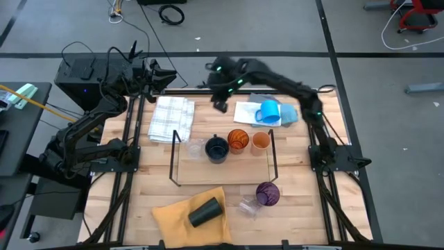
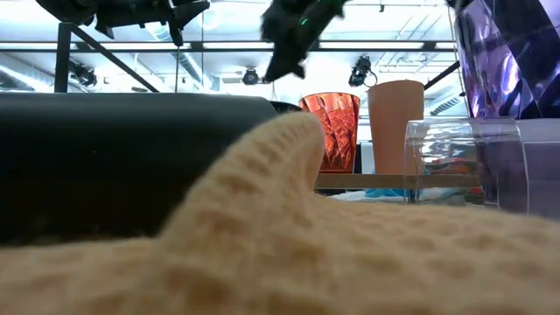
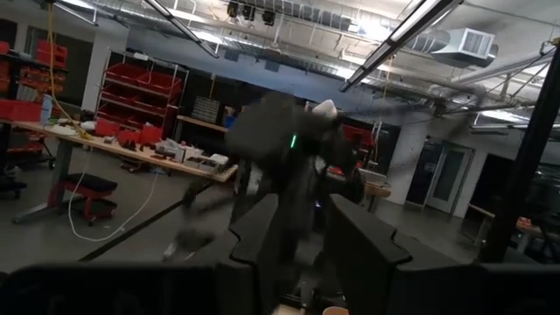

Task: Stack small to large cups/mugs on shelf
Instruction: Put the purple cup on the shelf aligned with the orange cup

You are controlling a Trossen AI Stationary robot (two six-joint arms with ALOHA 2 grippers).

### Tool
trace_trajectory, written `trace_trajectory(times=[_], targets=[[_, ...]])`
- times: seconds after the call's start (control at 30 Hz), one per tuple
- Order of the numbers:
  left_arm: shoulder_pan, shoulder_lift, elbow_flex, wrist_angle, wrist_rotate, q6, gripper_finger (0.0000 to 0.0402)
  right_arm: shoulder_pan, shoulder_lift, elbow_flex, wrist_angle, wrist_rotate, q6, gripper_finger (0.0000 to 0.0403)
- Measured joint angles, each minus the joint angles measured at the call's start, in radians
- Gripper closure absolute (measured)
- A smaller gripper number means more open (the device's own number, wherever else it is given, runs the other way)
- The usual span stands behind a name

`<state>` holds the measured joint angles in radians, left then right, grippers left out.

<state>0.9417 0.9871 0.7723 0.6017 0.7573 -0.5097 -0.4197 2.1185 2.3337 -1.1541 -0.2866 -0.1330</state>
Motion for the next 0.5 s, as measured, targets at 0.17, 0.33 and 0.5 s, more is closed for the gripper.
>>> trace_trajectory(times=[0.17,0.33,0.5], targets=[[0.000,0.000,0.000,0.000,0.000,0.007,0.0294,-0.003,-0.156,0.000,-0.138,-0.025,-0.002,0.0383],[-0.002,0.000,0.000,0.003,0.000,0.006,0.0294,0.042,-0.275,0.000,-0.320,-0.118,-0.021,0.0383],[-0.004,0.000,0.000,0.007,0.000,0.007,0.0294,0.135,-0.361,0.000,-0.392,-0.108,0.114,0.0383]])
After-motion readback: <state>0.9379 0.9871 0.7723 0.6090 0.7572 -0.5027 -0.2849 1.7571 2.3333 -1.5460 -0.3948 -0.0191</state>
